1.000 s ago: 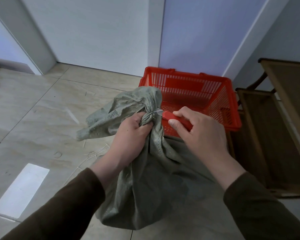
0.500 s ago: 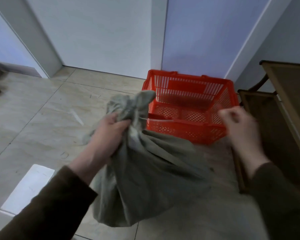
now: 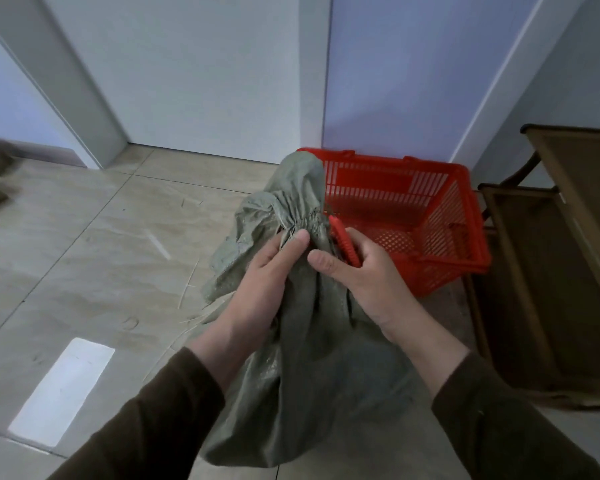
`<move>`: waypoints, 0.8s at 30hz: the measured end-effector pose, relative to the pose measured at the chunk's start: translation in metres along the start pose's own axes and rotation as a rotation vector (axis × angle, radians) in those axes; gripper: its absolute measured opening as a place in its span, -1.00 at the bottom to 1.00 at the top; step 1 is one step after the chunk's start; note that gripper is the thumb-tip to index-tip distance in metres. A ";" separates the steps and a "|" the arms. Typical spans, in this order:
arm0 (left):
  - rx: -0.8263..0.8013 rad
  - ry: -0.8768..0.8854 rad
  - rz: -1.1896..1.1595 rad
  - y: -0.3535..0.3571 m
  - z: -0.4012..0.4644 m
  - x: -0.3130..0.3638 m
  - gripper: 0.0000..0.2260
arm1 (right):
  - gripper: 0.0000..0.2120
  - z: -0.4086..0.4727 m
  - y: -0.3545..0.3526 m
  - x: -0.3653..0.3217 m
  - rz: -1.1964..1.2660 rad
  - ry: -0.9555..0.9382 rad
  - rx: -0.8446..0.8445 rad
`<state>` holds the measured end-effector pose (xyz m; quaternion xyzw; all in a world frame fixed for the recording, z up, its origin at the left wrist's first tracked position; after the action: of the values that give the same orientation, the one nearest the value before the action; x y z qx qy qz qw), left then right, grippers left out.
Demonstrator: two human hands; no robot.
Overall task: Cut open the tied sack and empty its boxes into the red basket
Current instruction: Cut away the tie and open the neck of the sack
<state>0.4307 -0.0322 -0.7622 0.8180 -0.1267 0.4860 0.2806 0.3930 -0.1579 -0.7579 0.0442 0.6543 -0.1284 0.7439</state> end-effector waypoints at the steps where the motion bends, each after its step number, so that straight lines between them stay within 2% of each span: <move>1: -0.025 -0.002 -0.061 0.002 0.001 0.001 -0.62 | -0.62 0.001 0.000 0.000 -0.014 -0.004 -0.002; 4: 0.037 -0.016 -0.147 -0.005 0.006 0.001 -0.56 | -0.71 0.001 -0.002 -0.004 -0.040 -0.033 0.021; 7: 0.203 0.004 0.012 -0.026 0.010 0.003 -0.62 | -0.78 0.002 0.000 -0.007 -0.039 -0.062 0.000; 10: 0.317 0.021 0.216 -0.039 0.009 0.010 -0.66 | -0.60 0.001 -0.005 -0.017 -0.010 -0.098 0.053; 12: 0.436 0.002 0.248 -0.058 0.008 0.011 -0.67 | -0.59 0.002 -0.015 -0.019 -0.011 -0.128 0.126; 14: 0.546 -0.003 0.219 -0.082 0.008 0.014 -0.73 | -0.68 0.001 -0.028 -0.018 0.030 -0.136 0.193; 16: 0.619 0.007 0.085 -0.101 0.007 0.016 -0.80 | -0.78 0.001 -0.038 -0.018 0.090 -0.137 0.247; 18: 0.726 0.029 0.100 -0.118 0.003 0.020 -0.64 | -0.81 0.001 -0.043 -0.019 0.111 -0.138 0.281; 19: 0.748 0.069 0.128 -0.118 0.000 0.025 -0.62 | -0.81 0.002 -0.042 -0.021 0.116 -0.143 0.279; 21: 0.666 0.155 0.190 -0.102 0.000 0.035 -0.71 | -0.78 0.005 -0.035 -0.026 0.134 -0.149 0.239; 22: 0.579 0.170 0.248 -0.086 0.002 0.039 -0.69 | -0.75 0.006 -0.030 -0.026 0.144 -0.144 0.208; 24: 0.291 0.142 0.260 -0.049 0.010 0.036 -0.51 | -0.70 0.008 -0.017 -0.027 0.169 -0.118 0.133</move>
<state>0.4792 0.0044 -0.7513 0.7903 -0.1397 0.5876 0.1028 0.3938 -0.1730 -0.7288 0.1407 0.5935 -0.1106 0.7847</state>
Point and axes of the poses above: each hand's wrist, its own z-axis towards the middle knuckle, its own y-axis out of the palm, x = y × z, the point moved 10 cm from there along z, towards the middle knuckle, and after that the axes turned 9 degrees about -y, right-handed, at the moved point
